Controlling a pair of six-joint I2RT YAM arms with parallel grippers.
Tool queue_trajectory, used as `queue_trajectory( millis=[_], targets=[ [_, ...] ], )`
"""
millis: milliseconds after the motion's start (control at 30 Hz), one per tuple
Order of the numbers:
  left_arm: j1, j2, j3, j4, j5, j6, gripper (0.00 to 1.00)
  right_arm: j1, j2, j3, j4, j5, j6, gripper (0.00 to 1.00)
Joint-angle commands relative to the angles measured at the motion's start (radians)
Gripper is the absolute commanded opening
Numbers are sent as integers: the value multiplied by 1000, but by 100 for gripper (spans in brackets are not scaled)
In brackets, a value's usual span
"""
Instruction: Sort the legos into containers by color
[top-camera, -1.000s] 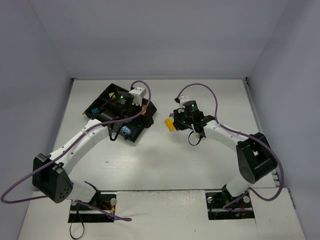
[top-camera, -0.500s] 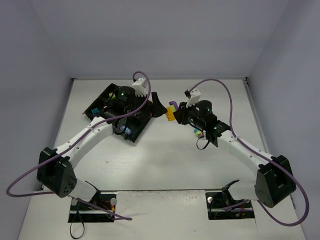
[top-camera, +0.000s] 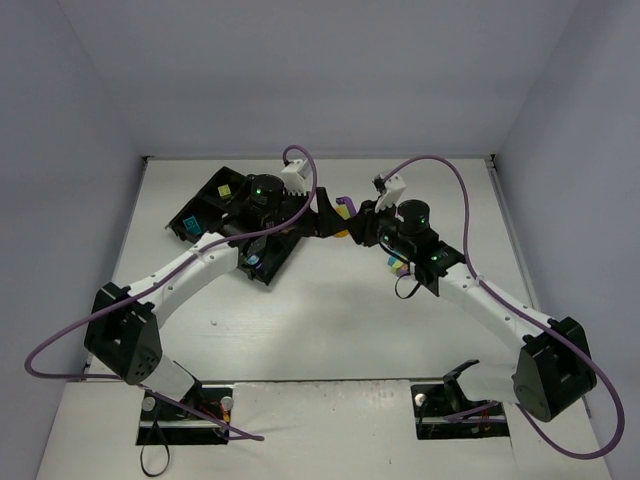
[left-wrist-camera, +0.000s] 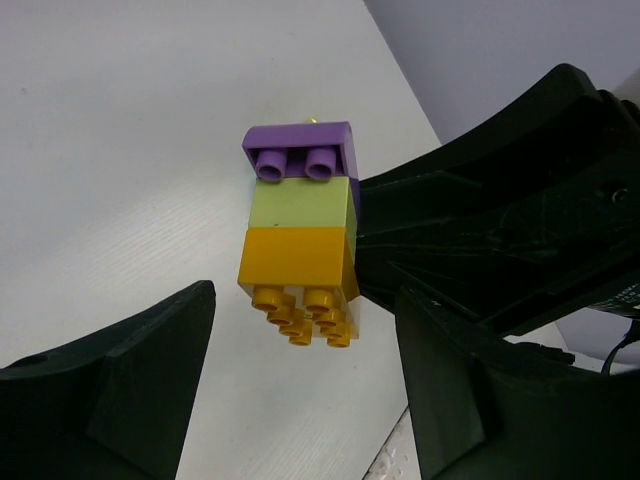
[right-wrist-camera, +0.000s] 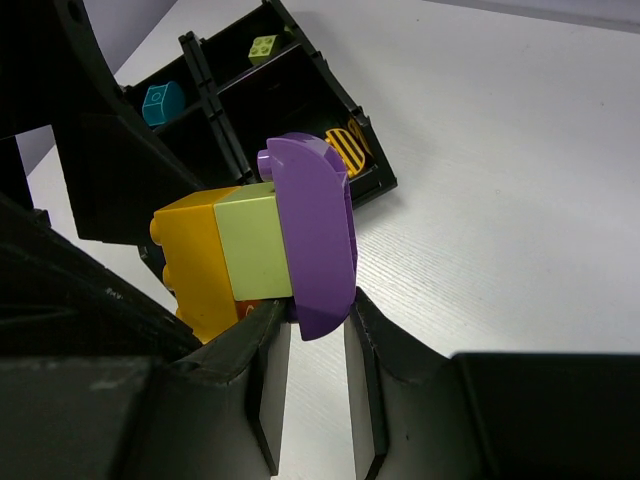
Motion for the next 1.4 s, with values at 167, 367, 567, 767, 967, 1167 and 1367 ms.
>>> queue_trajectory(
  millis=[167, 367, 567, 767, 967, 1167, 1367],
  targets=[
    [-1, -12, 27, 138, 48, -29, 48, 0, -48, -3, 121, -22, 22, 0],
    [-3, -4, 9, 167, 71, -55, 31, 2, -46, -11, 130, -20, 31, 0],
    [-1, -21, -2, 161, 94, -52, 11, 2, -43, -17, 121, 18, 29, 0],
    [7, -55, -17, 118, 120, -37, 4, -4, -37, -21, 116, 47, 22, 0],
    [27, -82, -35, 81, 141, -28, 1, -9, -31, -21, 107, 64, 5, 0],
    [51, -111, -49, 56, 164, -20, 0, -17, -23, -25, 101, 75, -6, 0],
    [60, -130, -55, 33, 186, -14, 0, -24, -17, -26, 93, 85, -13, 0]
  ],
)
